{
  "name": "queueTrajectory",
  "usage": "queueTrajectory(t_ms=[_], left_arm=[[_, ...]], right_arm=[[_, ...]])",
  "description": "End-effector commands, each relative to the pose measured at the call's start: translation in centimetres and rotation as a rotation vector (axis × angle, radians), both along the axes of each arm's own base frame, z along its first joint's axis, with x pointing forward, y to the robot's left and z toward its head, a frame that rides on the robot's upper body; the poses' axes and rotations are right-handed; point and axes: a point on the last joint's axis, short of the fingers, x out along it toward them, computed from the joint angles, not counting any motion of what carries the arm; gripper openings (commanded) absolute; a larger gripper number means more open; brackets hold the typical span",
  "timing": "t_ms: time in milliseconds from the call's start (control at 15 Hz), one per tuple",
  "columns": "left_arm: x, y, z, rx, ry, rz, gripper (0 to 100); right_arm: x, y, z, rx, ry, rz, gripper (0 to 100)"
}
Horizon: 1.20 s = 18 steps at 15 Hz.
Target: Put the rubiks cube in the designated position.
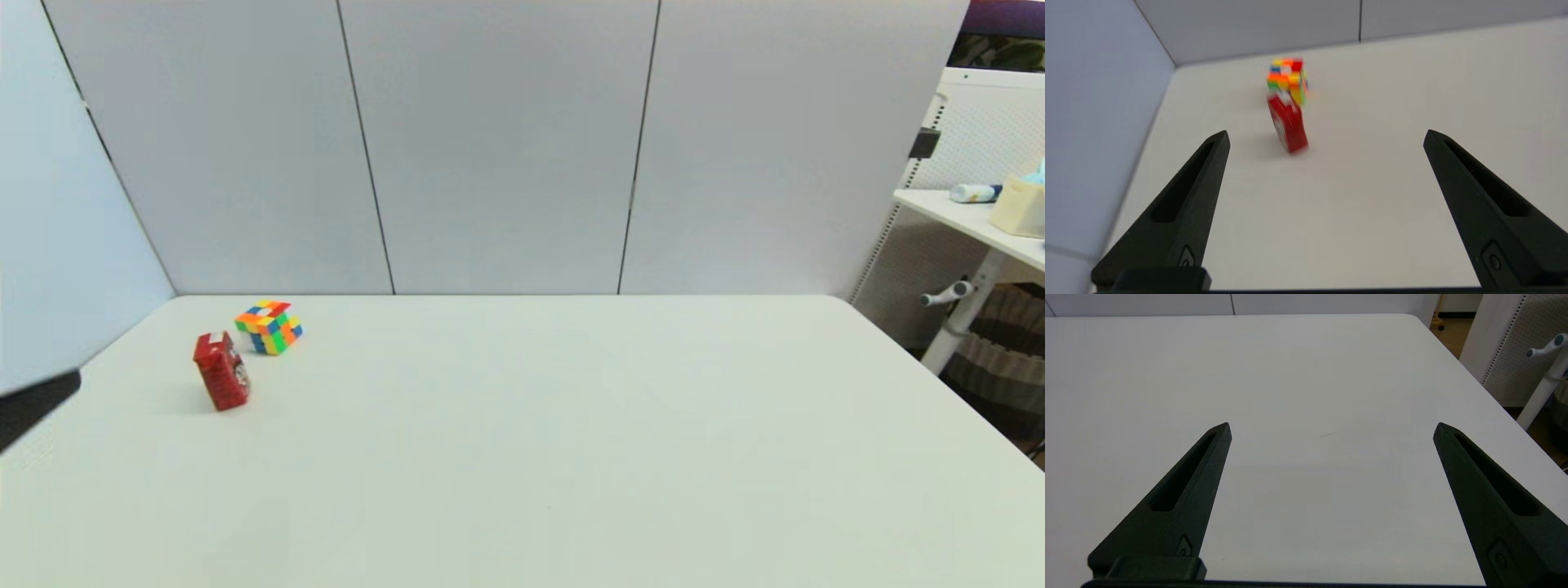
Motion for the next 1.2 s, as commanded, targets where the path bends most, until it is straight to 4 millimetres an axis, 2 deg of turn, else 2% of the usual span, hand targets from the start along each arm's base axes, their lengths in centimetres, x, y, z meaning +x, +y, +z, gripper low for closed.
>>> queueTrajectory(t_ms=[67, 200, 467, 600, 733, 1200], left_arm=[[-6.8, -1.0, -12.2, 0.004, -0.123, -0.154, 100], [-6.5, -0.9, -14.5, 0.012, -0.126, -0.158, 100], [-7.0, -0.8, -15.0, 0.023, -0.187, -0.106, 100], [-8.2, -0.7, -16.5, 0.024, -0.185, -0.03, 100], [-8.6, -0.7, -16.5, 0.01, -0.244, -0.024, 100], [-8.6, -0.7, -16.6, -0.05, -0.238, -0.015, 100]], right_arm=[[0.0, 0.0, 0.0, 0.0, 0.001, 0.0, 100], [0.0, 0.0, 0.0, 0.0, 0.001, 0.0, 100], [0.0, 0.0, 0.0, 0.0, 0.001, 0.0, 100], [0.0, 0.0, 0.0, 0.0, 0.001, 0.0, 100], [0.0, 0.0, 0.0, 0.0, 0.001, 0.0, 100], [0.0, 0.0, 0.0, 0.0, 0.001, 0.0, 100]])
